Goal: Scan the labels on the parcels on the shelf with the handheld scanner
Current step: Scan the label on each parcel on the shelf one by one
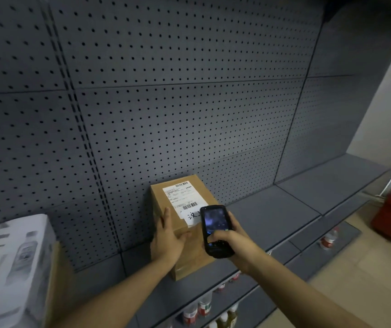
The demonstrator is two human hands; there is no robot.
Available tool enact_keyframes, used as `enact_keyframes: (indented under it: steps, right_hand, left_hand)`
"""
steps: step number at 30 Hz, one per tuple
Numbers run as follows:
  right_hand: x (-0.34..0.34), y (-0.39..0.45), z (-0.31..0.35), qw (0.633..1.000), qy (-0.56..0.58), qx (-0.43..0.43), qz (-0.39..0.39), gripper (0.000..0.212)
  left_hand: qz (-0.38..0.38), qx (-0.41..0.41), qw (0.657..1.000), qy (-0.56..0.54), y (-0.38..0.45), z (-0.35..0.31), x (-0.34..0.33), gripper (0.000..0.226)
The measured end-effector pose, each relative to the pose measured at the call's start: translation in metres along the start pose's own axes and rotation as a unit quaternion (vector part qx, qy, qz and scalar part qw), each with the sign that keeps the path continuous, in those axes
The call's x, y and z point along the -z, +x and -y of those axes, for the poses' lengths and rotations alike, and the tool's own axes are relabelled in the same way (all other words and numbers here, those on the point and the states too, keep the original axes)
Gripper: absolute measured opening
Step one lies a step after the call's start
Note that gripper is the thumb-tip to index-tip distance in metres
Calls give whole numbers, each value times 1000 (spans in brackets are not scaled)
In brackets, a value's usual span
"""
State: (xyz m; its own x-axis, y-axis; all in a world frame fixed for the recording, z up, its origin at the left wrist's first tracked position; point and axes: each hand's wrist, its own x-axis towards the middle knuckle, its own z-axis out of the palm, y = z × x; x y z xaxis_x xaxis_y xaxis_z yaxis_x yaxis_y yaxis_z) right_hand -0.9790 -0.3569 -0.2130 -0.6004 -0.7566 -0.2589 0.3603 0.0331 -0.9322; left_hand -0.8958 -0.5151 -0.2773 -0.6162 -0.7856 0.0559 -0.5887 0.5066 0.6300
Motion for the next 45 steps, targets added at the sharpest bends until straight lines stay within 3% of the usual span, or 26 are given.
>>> enact_keyframes:
  steps: [23, 28, 31, 35, 38, 42, 45]
  right_hand:
    - [6, 18, 13, 995, -47, -33, 87, 75]
    - [-20, 9, 10, 990, -51, -56, 121, 31]
    - [-41, 6, 1, 984, -55, -82, 152, 19]
    - [-74, 2, -20, 980, -46, -81, 178, 37]
    - [-97, -7, -37, 971, -59, -64, 221, 73]
    - [-129, -25, -52, 954, -86, -80, 276, 81]
    - [-156, -38, -59, 949, -96, -94, 286, 100]
  left_hand:
    - [26, 30, 999, -27, 0, 7, 12, 109]
    - [12, 36, 999, -38, -25, 26, 33, 104]
    - [-28, 46, 998, -35, -45, 42, 47, 94]
    - [-65, 68, 993, -67, -80, 66, 67, 88]
    - [-98, 79, 990, -62, -111, 81, 80, 83]
    - [-143, 84, 986, -32, -143, 101, 102, 76]
    - [-210, 95, 973, 30, -154, 118, 126, 74]
